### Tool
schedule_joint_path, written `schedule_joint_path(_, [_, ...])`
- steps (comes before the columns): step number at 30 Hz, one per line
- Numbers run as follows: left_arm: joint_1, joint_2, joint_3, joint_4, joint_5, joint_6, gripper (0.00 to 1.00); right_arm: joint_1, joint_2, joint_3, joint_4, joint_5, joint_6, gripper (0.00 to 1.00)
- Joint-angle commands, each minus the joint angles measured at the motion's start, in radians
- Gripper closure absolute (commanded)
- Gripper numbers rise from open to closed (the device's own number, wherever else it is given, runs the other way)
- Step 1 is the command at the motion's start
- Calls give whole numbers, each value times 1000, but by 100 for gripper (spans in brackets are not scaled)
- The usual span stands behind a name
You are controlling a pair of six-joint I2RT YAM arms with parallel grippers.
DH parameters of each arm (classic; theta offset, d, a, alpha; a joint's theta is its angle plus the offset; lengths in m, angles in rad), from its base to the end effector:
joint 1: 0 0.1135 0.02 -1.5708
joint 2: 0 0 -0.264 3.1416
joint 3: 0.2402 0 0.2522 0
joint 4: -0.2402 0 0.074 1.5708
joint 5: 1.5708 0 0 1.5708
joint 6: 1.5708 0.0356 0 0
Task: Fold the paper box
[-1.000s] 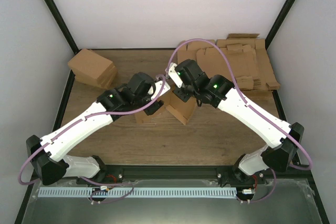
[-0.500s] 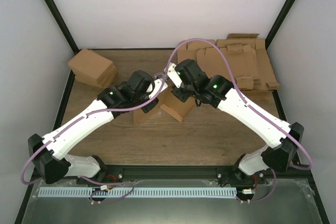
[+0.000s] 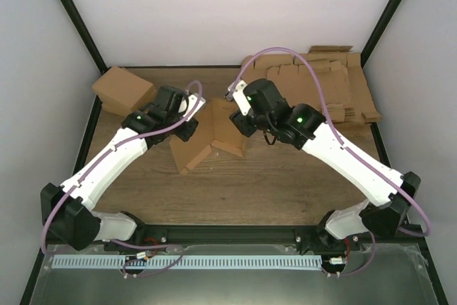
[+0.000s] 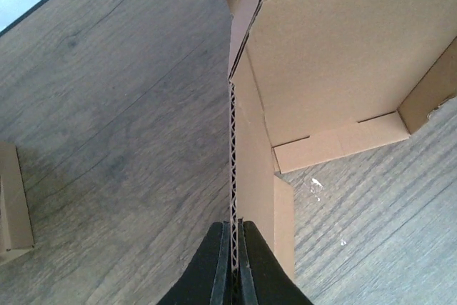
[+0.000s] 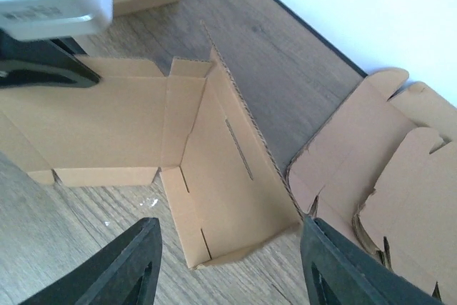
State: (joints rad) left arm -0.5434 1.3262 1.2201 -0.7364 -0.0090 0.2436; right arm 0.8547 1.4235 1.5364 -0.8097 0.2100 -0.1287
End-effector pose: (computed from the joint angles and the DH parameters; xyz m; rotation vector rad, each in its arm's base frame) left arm 0.2389 -0.1440 0.3216 0.9230 2.2340 -0.1268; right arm 0.2034 0.2225 0.3920 -0.9651 2.0367 0.1516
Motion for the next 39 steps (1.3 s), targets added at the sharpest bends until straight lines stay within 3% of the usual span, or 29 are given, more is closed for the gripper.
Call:
schedule_joint_path(1, [28,16,-34,18,41,5,96,6,-98,-16,72,-3,96,42])
schedule_joint_path(5, [27,-29,-86,41,112,14,96,-53,-171,-85,115,-7,196,37])
schedule_joint_path(9, [26,-75,-161,71,136,-19,96,-193,-243,-180,188,-221,311,35])
schedule_joint_path(13, [23,-95,-205,93,144,-63,96,-252,-305,-281,249,-349,399,33])
schedule_joint_path(17, [16,-110,-233,115,137,-84,96,-272,-365,-422,337,-462,475,45])
schedule_joint_path(21, [4,-119,-243,122,111,-90,96,-279,-424,-541,438,-531,546,48])
schedule_joint_path(30, [-17,-104,-257,125,87,-77,95,-279,-436,-724,614,-484,597,59])
schedule_joint_path(39, [-24,-103,-247,111,73,-66,95,-281,-410,-748,701,-388,614,63])
